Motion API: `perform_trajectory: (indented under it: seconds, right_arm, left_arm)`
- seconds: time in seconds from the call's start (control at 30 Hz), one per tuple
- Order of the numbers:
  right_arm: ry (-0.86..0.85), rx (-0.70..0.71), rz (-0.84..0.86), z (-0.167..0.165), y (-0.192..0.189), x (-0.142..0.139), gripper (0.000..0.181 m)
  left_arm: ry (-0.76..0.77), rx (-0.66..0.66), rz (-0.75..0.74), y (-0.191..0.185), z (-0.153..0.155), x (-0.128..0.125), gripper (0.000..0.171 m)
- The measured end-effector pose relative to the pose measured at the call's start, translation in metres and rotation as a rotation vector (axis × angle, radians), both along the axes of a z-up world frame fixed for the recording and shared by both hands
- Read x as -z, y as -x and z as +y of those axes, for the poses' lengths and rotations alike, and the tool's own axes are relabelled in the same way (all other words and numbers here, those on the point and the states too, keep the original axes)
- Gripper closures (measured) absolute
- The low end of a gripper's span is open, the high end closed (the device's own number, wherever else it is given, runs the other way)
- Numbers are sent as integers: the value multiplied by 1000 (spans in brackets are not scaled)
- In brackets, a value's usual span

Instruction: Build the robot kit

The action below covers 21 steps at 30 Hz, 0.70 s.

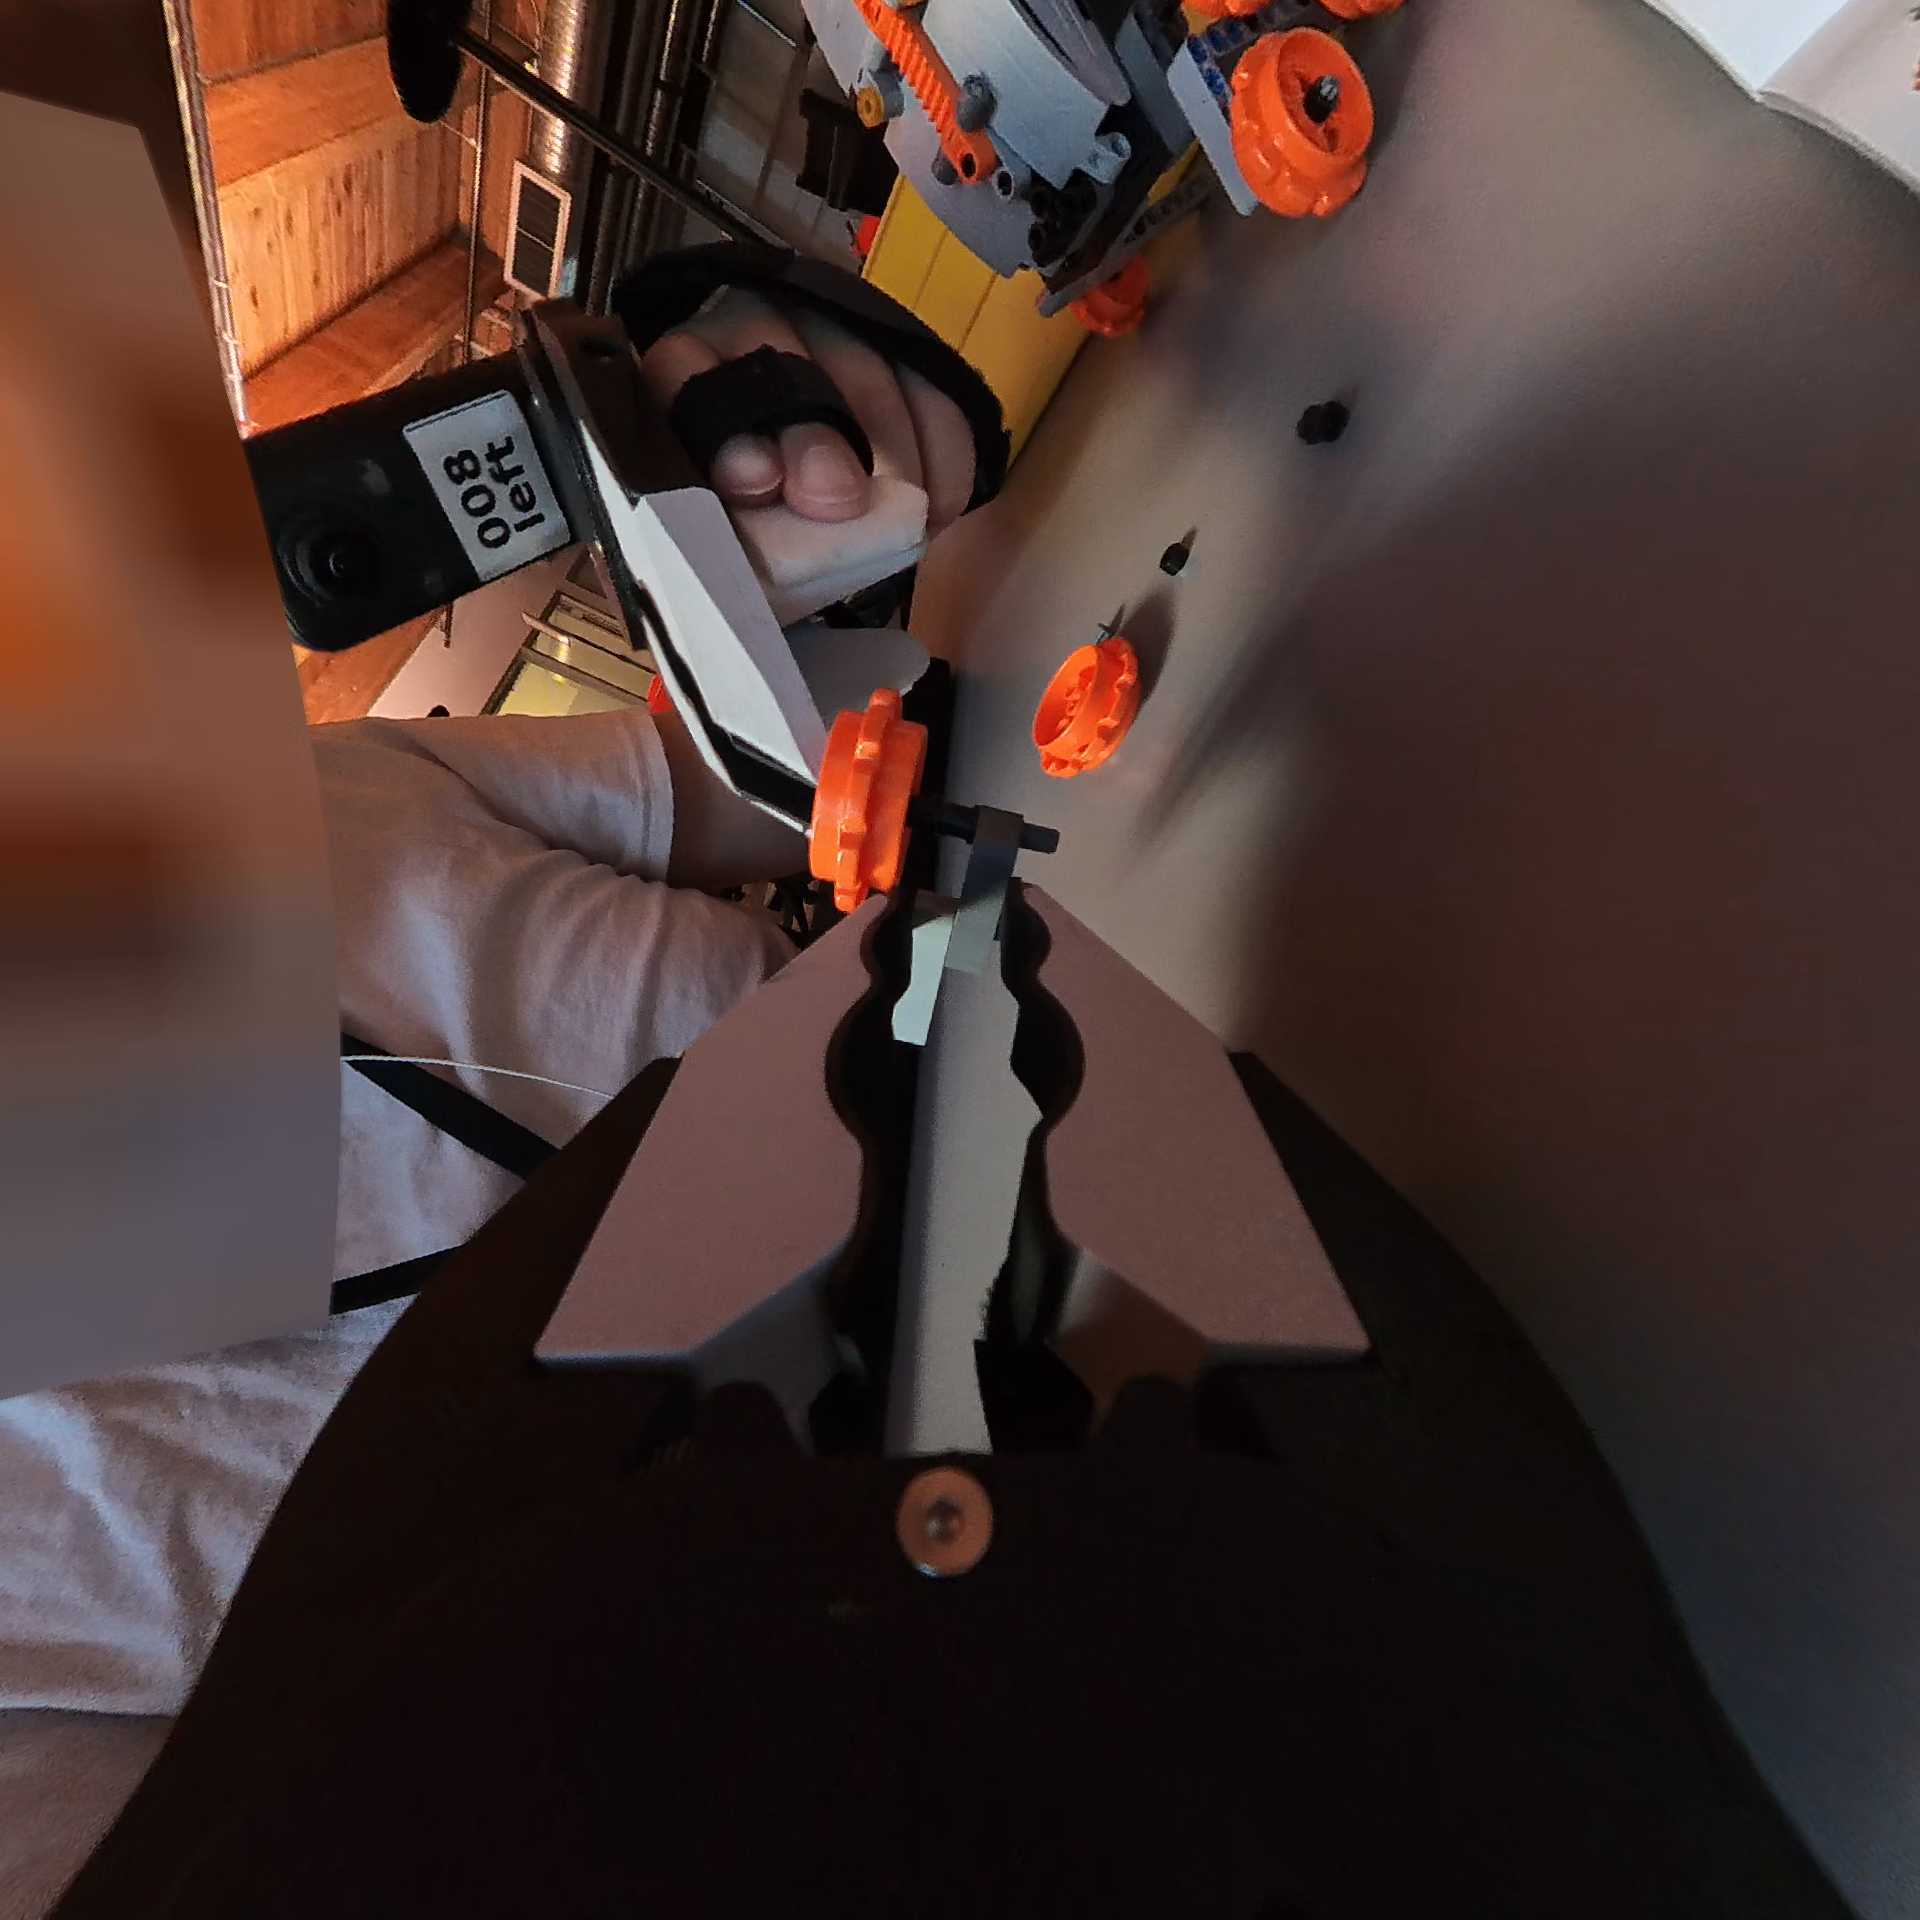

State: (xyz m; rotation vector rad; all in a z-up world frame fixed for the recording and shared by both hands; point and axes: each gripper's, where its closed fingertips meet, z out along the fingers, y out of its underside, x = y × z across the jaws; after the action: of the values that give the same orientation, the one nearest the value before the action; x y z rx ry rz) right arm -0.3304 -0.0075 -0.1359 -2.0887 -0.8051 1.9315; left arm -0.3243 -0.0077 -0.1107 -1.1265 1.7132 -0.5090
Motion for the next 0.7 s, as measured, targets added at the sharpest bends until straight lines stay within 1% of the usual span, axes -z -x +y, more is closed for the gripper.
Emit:
perform_trajectory:
  seconds: [0.3, 0.47, 0.57, 0.6, 0.63, 0.67, 0.7]
  right_arm:
    - [-36, -4, 7, -1, 0, -2, 165]
    - [-59, 13, 15, 1, 0, -4, 165]
    - [-32, 31, 76, 4, 2, -15, 165]
    - [-70, 50, 56, 6, 3, -14, 166]
    - [-134, 71, 12, 9, 2, -10, 166]
    - [-208, 87, -3, 12, 1, -12, 166]
    - [-263, 97, 19, 12, 1, -20, 166]
  left_arm:
    - [44, 24, -34, 0, -1, -2, 166]
    - [55, 10, -46, 0, 0, -5, 166]
    - [89, -23, -107, 0, 1, -21, 166]
    - [96, -34, -166, 0, 2, -33, 160]
    - [121, -31, -247, 3, 2, -49, 158]
    - [160, -36, -323, 7, 4, -63, 159]
    - [199, -54, -373, 12, 10, -72, 157]
